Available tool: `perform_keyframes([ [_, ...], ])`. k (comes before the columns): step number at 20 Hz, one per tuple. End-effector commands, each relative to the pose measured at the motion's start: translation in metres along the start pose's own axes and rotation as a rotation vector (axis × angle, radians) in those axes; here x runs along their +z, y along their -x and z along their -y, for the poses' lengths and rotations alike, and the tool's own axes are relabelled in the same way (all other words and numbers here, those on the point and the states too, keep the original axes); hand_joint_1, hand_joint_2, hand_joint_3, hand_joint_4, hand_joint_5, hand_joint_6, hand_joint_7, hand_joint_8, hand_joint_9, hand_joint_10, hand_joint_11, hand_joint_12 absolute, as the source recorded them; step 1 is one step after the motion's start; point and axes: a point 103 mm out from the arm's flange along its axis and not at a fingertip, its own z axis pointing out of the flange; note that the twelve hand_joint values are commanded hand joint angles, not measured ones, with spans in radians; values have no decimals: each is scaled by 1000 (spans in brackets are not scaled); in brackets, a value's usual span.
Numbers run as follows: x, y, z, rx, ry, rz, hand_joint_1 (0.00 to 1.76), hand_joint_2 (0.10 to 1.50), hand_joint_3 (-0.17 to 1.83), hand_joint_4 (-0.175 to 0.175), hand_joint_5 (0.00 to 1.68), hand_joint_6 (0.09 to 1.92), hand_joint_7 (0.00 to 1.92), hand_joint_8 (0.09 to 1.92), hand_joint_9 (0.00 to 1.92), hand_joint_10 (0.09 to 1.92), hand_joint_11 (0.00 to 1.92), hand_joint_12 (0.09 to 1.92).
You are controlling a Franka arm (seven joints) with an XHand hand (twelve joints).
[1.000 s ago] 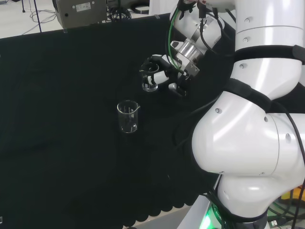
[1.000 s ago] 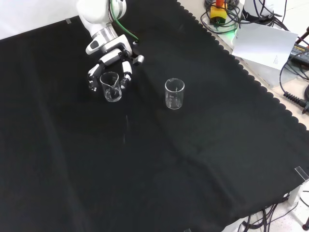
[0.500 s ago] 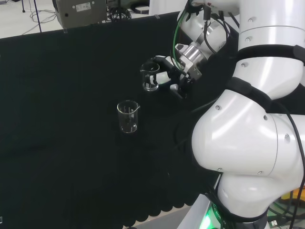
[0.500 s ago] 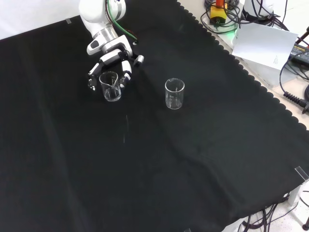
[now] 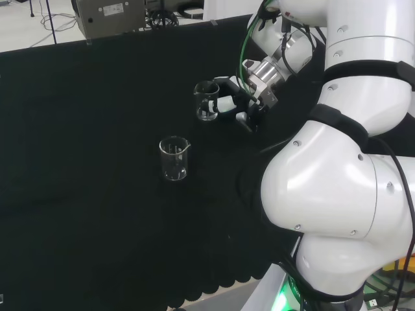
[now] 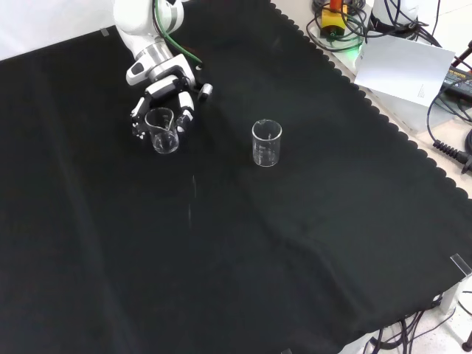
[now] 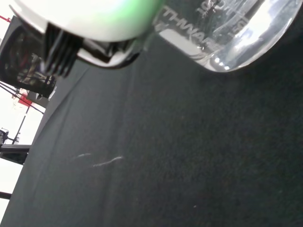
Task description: Pick up the beaker on the right.
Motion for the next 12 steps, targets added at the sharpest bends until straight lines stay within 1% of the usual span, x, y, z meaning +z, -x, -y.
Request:
perform_keyframes([
  [1,-7,16,-1,11,-26,-21,1032,508,710,46,882,800,544,656,669,564,277,1345],
  [5,-14,16,-5,-17,-35,-5,1045,509,711,44,871,798,551,646,680,555,301,1335],
  [9,-15,9,-6,-45,-33,28,1048,501,719,25,769,857,519,633,665,537,297,1330],
  [12,-19,8,-6,-60,-40,46,1048,496,720,18,707,877,493,630,643,532,279,1330],
])
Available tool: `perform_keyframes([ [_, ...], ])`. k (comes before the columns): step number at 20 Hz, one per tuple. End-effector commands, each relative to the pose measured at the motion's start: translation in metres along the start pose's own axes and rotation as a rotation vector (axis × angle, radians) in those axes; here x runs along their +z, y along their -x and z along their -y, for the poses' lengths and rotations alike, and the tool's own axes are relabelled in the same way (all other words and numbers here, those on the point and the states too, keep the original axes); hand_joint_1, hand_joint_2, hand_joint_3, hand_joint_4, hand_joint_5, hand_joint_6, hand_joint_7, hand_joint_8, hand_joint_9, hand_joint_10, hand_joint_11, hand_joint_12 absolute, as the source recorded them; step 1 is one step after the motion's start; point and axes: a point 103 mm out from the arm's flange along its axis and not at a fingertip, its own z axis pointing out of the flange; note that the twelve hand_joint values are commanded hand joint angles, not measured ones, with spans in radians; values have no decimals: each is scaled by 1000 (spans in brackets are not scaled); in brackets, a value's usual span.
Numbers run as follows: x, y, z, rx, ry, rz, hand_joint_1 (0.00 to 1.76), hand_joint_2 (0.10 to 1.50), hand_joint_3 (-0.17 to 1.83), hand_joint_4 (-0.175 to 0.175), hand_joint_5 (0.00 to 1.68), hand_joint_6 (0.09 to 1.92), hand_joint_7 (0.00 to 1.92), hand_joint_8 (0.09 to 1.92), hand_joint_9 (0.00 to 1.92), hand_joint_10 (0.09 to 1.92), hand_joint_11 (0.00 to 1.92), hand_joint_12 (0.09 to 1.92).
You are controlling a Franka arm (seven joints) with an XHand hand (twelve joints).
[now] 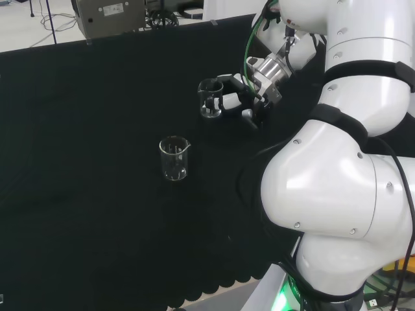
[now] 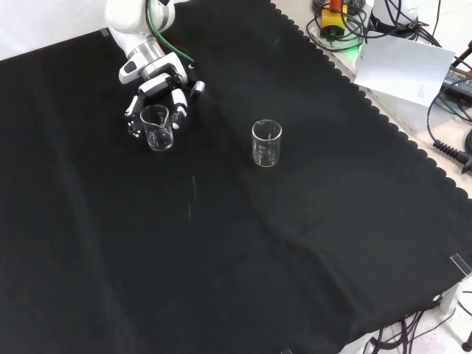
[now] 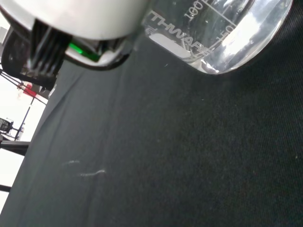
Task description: Pick up the beaker on the right.
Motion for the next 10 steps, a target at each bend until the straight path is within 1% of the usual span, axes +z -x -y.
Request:
perform_keyframes([
  [1,2,-8,2,-33,-20,42,1047,495,721,18,696,879,489,630,638,531,275,1330],
  [6,15,-20,2,-41,-35,68,1046,490,726,16,659,881,471,630,619,531,263,1332],
  [10,24,-27,3,-30,-46,91,1045,483,738,14,640,901,458,642,608,544,255,1340],
])
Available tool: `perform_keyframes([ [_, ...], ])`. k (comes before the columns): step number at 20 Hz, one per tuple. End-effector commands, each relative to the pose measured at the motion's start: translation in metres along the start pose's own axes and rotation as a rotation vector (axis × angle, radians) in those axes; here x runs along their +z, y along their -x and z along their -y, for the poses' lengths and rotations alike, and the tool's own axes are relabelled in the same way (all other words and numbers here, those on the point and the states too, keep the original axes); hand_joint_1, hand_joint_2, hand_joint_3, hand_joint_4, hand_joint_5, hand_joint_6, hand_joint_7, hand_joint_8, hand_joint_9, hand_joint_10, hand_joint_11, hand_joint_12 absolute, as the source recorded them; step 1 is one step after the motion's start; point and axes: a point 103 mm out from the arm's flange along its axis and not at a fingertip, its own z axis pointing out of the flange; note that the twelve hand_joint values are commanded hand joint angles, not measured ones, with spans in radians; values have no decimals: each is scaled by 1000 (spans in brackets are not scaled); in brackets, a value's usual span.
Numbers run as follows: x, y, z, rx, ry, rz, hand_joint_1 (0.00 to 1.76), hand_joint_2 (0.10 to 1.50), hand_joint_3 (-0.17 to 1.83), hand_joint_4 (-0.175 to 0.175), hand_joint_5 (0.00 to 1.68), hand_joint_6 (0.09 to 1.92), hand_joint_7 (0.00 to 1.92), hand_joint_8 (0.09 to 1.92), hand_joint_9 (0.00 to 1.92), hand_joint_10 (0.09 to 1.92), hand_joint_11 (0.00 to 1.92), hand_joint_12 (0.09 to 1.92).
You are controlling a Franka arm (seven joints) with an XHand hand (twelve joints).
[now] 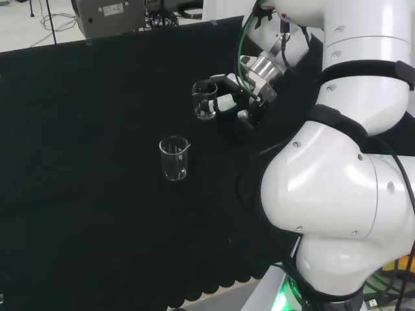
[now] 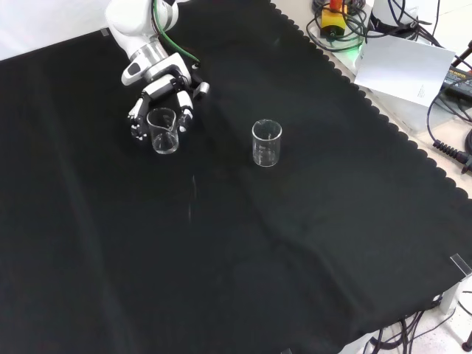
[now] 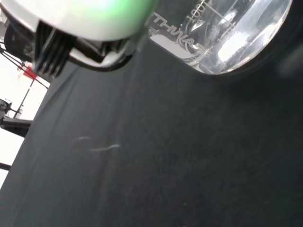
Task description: Pick up the beaker on the right.
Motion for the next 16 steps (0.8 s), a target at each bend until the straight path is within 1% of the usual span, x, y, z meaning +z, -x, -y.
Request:
perform_keyframes([
  [1,12,-13,-1,6,-21,41,1044,482,739,14,640,903,455,642,606,545,254,1340],
  [3,17,-17,-2,11,-43,44,1041,480,741,7,605,903,423,643,584,547,245,1342],
  [5,22,-23,-3,16,-55,62,1034,466,745,-7,455,826,361,657,528,565,198,1357],
  [7,26,-27,-3,20,-59,69,1025,458,740,-14,380,714,302,669,470,591,155,1370],
  [10,31,-34,-3,21,-73,70,1021,454,734,-16,358,649,278,675,450,611,139,1373],
  [13,35,-39,-3,24,-73,64,1019,451,730,-17,345,592,243,670,429,617,130,1378],
  [15,38,-42,-3,31,-59,55,1016,451,728,-13,391,601,239,669,423,618,127,1378],
  [16,38,-43,-2,34,-49,57,1014,455,724,-8,448,643,247,669,428,618,131,1376],
])
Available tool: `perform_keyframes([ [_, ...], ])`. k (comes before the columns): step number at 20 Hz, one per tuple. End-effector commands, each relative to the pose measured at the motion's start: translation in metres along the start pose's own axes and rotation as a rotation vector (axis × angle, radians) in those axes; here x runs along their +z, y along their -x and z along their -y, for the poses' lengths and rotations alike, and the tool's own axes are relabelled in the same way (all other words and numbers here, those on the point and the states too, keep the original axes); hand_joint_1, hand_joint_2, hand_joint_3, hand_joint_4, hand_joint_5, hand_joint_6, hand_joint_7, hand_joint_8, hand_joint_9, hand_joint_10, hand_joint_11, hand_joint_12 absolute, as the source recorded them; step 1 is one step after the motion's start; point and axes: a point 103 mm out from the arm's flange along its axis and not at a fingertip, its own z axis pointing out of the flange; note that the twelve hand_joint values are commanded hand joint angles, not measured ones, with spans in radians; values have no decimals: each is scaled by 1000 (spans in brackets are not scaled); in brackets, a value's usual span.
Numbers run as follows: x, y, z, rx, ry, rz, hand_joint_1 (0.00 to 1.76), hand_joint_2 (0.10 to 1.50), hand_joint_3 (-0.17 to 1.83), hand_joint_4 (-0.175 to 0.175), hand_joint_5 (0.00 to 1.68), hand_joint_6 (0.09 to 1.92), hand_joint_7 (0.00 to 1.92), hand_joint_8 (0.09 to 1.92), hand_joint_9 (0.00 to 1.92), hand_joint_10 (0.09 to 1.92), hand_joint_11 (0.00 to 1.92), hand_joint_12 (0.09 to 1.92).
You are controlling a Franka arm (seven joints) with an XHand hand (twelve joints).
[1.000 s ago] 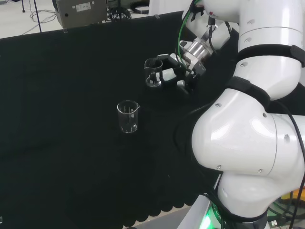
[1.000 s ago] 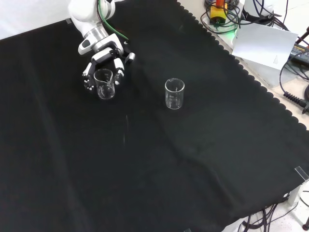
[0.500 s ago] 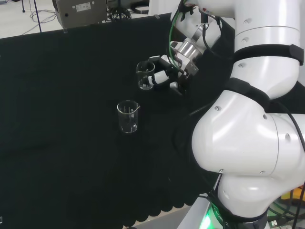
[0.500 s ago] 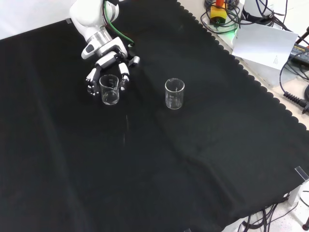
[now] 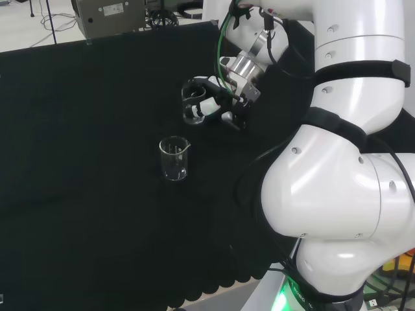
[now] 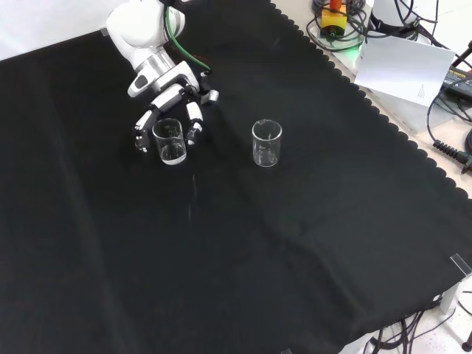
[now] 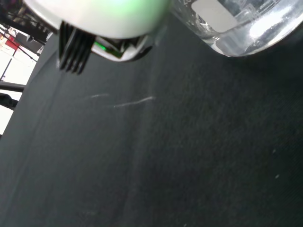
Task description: Pick up the beaker on the right.
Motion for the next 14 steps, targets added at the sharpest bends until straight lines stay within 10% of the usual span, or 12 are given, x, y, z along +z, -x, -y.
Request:
perform_keyframes([
  [1,5,-9,1,19,34,-6,1011,465,717,-1,542,721,270,671,447,619,145,1370],
  [8,8,-15,4,52,75,8,1058,558,709,23,914,926,504,676,659,579,298,1339],
  [9,8,-17,5,60,93,25,1068,636,644,78,991,904,546,687,696,580,333,1333],
  [14,-5,-35,10,61,239,132,1287,572,810,-29,1203,802,1324,661,1398,611,1232,863],
])
